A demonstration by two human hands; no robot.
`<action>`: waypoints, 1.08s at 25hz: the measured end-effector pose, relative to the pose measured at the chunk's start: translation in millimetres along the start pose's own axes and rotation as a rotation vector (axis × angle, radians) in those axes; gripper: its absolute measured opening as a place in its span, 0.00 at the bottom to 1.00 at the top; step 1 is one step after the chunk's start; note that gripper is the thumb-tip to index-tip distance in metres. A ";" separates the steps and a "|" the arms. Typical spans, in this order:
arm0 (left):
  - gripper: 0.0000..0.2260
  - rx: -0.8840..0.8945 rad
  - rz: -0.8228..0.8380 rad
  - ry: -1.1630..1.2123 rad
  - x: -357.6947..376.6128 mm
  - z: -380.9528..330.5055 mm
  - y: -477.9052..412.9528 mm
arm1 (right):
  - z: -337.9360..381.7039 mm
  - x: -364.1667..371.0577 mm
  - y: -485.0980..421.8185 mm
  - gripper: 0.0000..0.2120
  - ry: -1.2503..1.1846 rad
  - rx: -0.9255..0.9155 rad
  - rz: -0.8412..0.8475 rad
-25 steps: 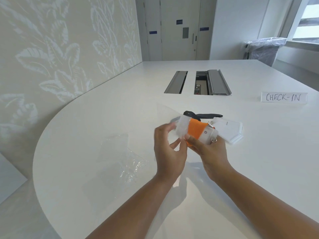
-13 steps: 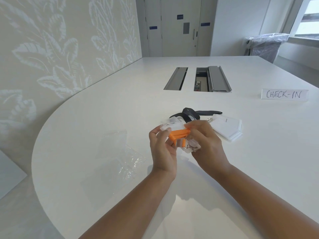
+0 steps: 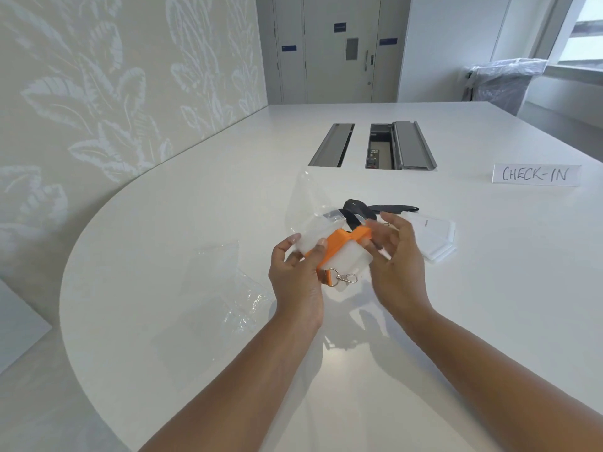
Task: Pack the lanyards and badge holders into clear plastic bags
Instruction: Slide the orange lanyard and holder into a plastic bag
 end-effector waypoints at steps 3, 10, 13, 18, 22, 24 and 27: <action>0.18 0.036 0.022 -0.037 -1.0 -2.3 -4.1 | -25.4 13.4 4.9 0.14 -0.434 0.375 0.093; 0.19 0.071 0.054 -0.118 0.1 6.8 -8.0 | -39.8 3.8 9.0 0.34 -0.731 0.480 -0.049; 0.20 0.090 0.058 -0.151 0.1 8.3 -8.8 | -22.3 -6.8 5.1 0.34 -0.533 0.309 -0.063; 0.25 0.051 0.027 -0.077 -4.7 10.8 -11.2 | 8.8 2.4 6.4 0.23 -0.123 0.068 0.048; 0.22 0.038 0.056 -0.074 -0.4 11.2 -11.7 | -3.2 -5.4 1.4 0.29 -0.212 0.132 -0.002; 0.16 0.042 0.105 -0.099 4.7 11.7 -11.8 | -16.6 -10.1 -3.2 0.31 -0.314 0.226 -0.027; 0.06 0.035 0.134 -0.164 8.2 12.5 -8.6 | -34.2 3.1 -3.3 0.32 -0.464 0.428 0.079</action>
Point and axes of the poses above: each hand's wrist, its own y-axis away from the middle knuckle, its own x-axis out of the palm, z = x × y, the point moved 10 cm from there along -y, towards the middle knuckle, and after that the axes turned 5 degrees about x, right-handed, at the moved point
